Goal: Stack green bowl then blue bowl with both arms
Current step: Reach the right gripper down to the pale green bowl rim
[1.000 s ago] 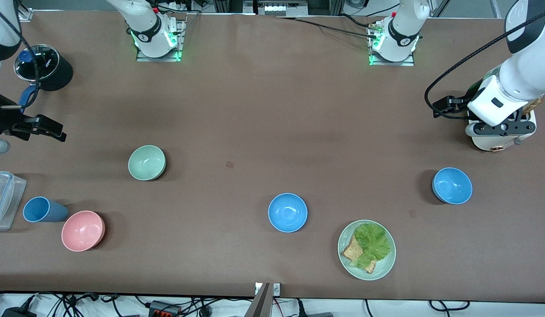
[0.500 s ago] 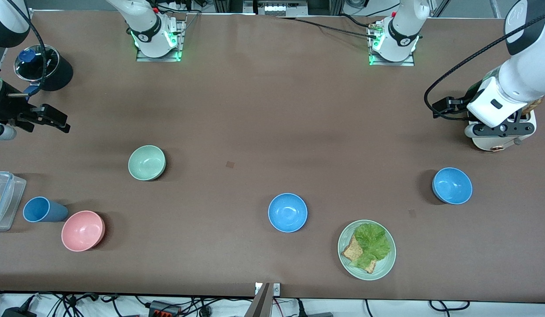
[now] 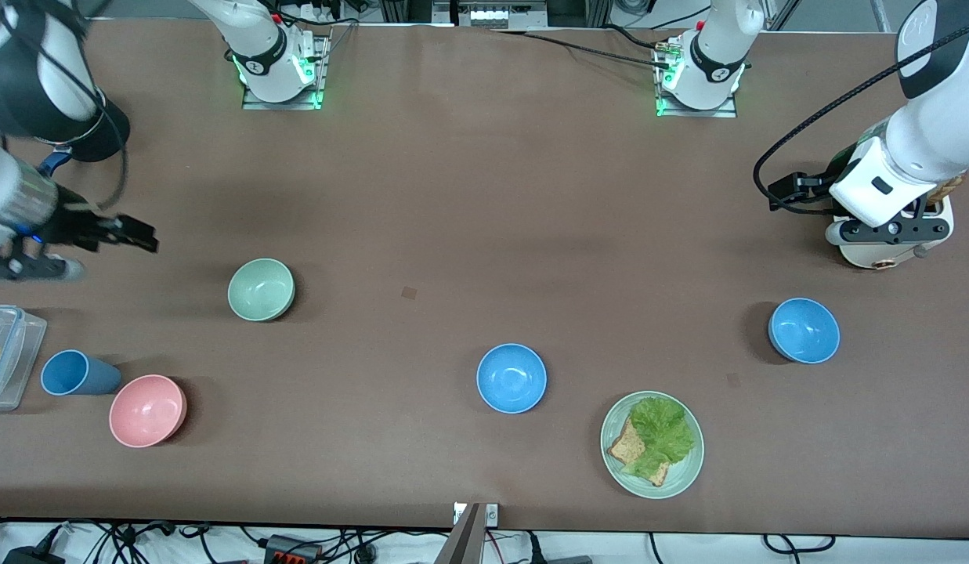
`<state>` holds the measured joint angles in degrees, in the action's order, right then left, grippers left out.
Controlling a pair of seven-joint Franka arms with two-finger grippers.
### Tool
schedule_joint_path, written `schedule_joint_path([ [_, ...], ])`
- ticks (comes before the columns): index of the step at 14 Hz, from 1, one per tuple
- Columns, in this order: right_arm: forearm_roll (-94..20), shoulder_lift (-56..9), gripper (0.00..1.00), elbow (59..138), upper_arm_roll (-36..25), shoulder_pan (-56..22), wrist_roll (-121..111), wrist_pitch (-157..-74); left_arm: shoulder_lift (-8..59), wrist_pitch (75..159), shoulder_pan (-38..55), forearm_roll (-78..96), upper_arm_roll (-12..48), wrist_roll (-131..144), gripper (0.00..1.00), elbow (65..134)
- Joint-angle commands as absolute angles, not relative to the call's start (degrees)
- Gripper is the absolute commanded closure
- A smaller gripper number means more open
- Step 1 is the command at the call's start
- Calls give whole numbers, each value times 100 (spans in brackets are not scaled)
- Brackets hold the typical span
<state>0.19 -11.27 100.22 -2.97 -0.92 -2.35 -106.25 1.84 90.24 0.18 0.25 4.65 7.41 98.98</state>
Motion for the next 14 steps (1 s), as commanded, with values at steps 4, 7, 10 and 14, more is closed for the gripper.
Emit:
schedule_joint_path([
  [4,150,-2520,0,9967,-255,-342,-132,-11669,229,8991,0,53,475,615,0,9782],
  [7,149,-3057,0,9976,-255,-466,-132,-11918,229,8991,0,44,475,615,0,9782],
  [10,167,-3339,0,9976,-255,-440,-184,-11909,229,8991,0,53,475,607,0,9782],
  [14,167,-3384,69,10028,-255,-422,-229,-11752,220,8982,0,53,475,606,0,9782],
])
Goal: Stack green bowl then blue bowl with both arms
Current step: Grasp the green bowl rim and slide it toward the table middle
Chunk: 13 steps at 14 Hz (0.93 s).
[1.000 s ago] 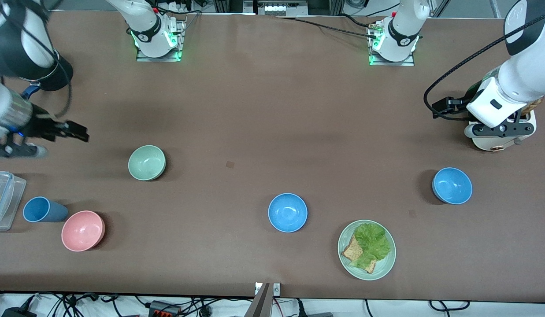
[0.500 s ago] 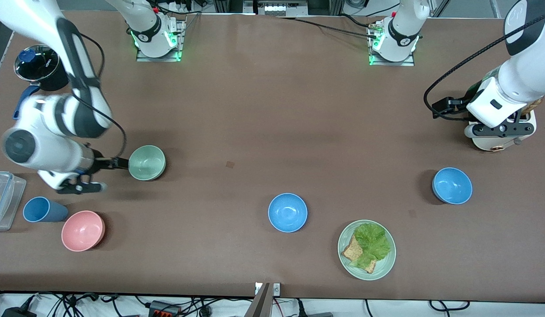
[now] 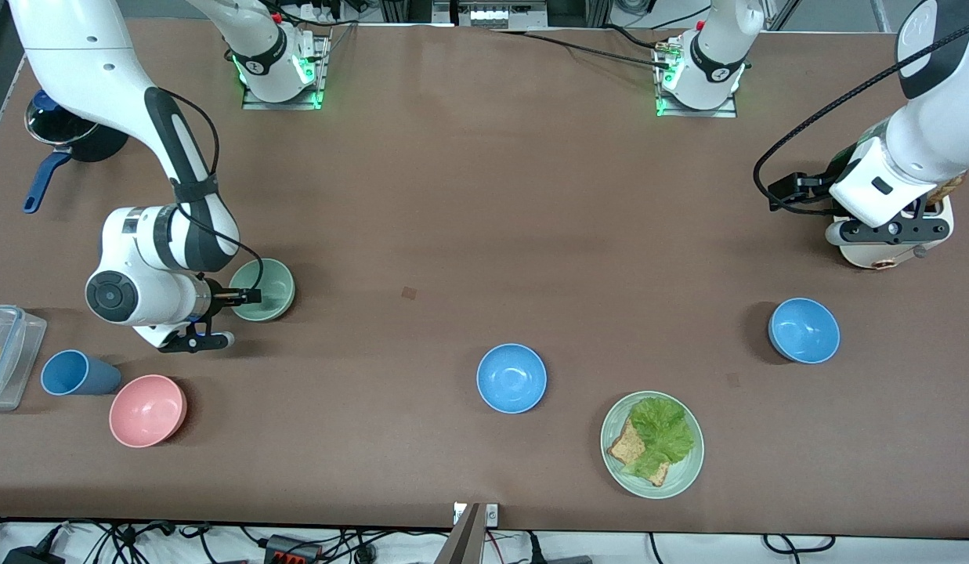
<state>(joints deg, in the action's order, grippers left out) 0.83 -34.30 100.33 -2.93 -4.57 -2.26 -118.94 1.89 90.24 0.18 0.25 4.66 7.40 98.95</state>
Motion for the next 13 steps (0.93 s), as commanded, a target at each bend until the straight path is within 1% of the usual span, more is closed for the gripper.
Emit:
schedule_joint_path([
  [1,167,-3384,91,10020,-255,-431,-229,-11673,228,8982,0,53,475,606,0,9782],
  [2,167,-3384,100,10011,-255,-439,-229,-11654,229,8982,0,53,475,606,0,9782],
  [6,176,-3384,100,9932,-246,-483,-544,-11654,229,8982,0,53,475,606,0,9782],
  [9,114,-3288,100,9739,-176,-860,-545,-11567,229,8982,0,53,475,606,0,9782],
  [12,-87,-3270,100,9248,210,-1264,6,-11207,228,8991,0,53,475,606,0,9782],
  [13,-184,-3304,100,9176,298,-1492,357,-11206,229,8991,0,53,475,606,0,9782],
])
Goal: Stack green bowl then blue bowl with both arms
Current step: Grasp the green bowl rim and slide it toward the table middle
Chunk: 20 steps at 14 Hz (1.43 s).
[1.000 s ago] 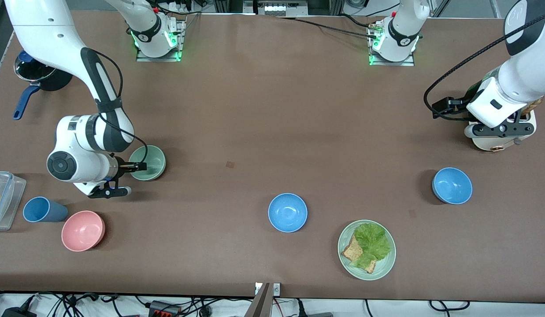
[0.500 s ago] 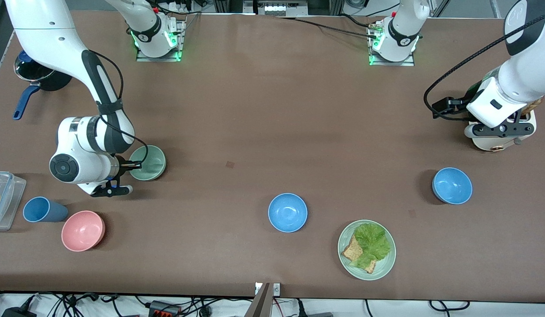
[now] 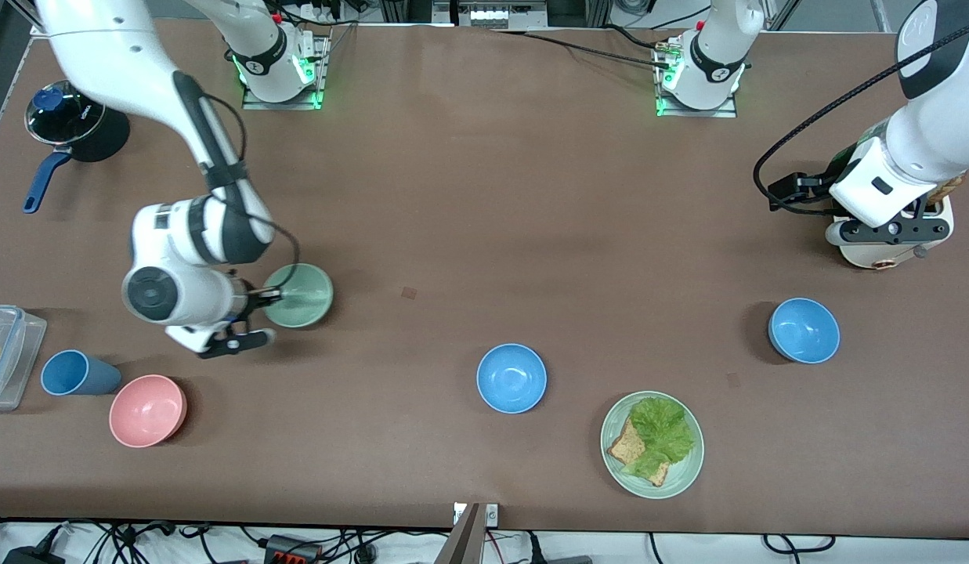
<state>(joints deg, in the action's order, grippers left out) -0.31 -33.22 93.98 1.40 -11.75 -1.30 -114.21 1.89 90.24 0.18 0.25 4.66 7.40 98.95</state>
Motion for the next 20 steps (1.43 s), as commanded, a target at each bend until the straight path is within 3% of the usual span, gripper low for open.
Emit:
schedule_joint_path([
  [1,-193,-3348,100,9150,299,-1807,778,-11267,229,8991,0,53,475,606,0,9782],
  [9,-746,-4086,100,8342,308,-3567,2986,-11285,448,9061,-87,-17,404,415,0,9791],
  [12,-782,-4323,100,8218,308,-3691,3199,-11556,807,9805,-499,-105,396,-121,0,10053],
  [16,-1055,-4412,99,8253,308,-3735,3199,-11831,1010,11545,-1027,-428,395,-1000,0,10993],
  [17,-1055,-4395,11,8236,308,-3727,3321,-11821,1263,11732,-1150,-518,396,-1211,0,10960],
  [18,-1046,-4351,0,8227,299,-3753,3548,-11821,1544,11751,-1264,-519,396,-1387,0,10795],
  [20,-976,-4071,0,8174,273,-3692,3761,-11751,2037,11716,-1318,-519,396,-1485,0,10399],
])
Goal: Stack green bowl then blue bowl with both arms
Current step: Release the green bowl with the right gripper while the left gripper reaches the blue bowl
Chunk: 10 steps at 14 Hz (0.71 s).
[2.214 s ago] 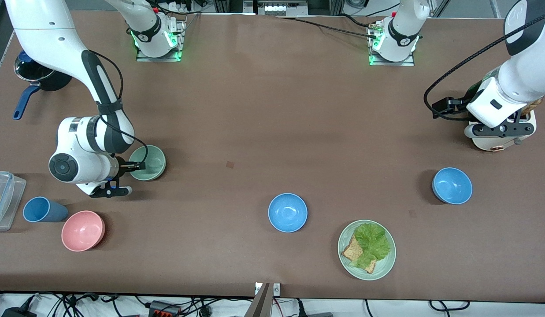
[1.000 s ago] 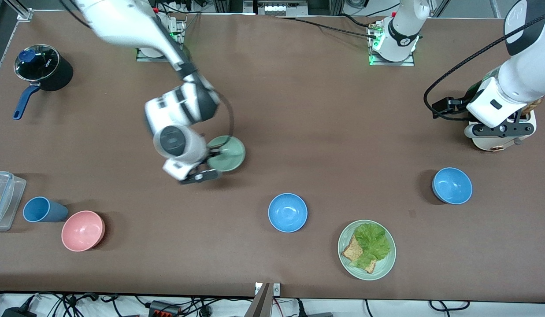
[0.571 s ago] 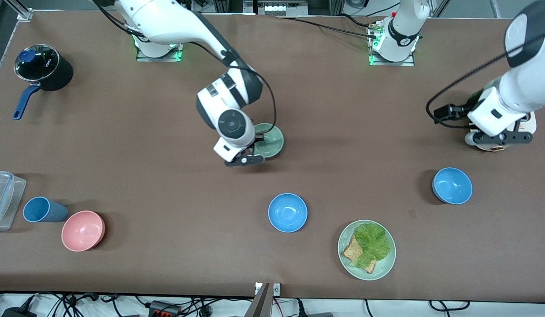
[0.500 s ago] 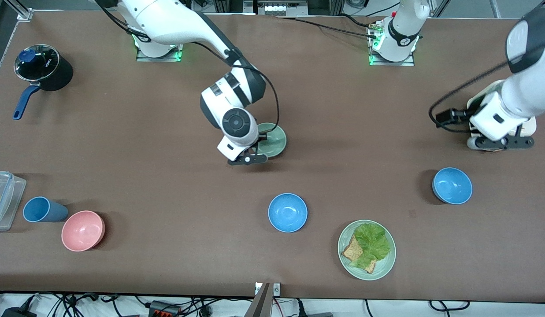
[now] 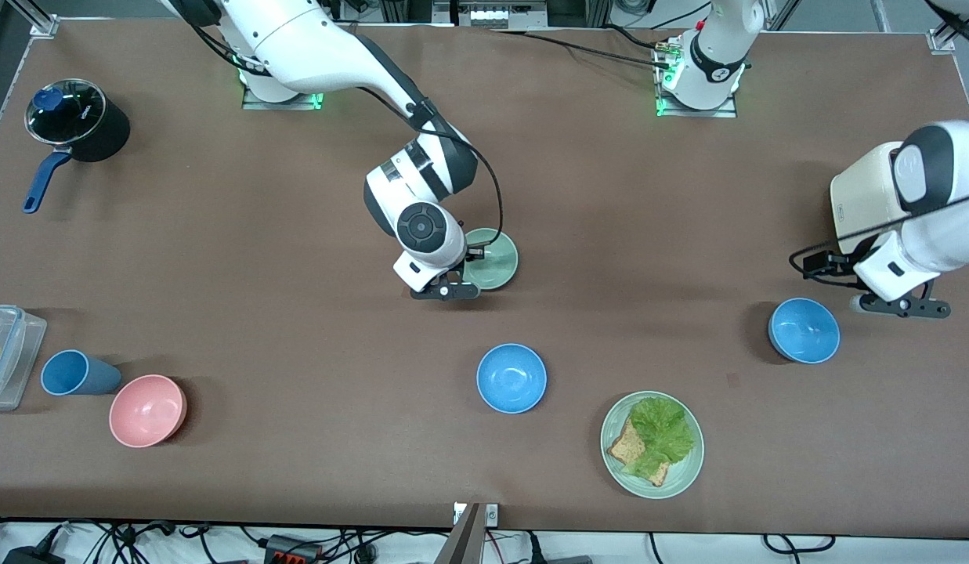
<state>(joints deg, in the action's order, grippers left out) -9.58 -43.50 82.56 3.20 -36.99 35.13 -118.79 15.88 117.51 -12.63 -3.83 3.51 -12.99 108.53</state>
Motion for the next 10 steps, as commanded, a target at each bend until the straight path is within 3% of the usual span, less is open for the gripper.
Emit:
schedule_joint_path([
  [1,-958,-3843,0,8183,220,-3665,3770,-11568,2178,11725,-1353,-519,396,-1494,0,10302],
  [6,-336,-2849,0,8165,-631,-3647,3561,-10610,2741,12593,-1862,-440,413,-2372,0,10222],
  [10,-272,-2418,0,8165,-1203,-3446,2692,-10415,3154,12858,-2083,-422,483,-2478,0,10012],
])
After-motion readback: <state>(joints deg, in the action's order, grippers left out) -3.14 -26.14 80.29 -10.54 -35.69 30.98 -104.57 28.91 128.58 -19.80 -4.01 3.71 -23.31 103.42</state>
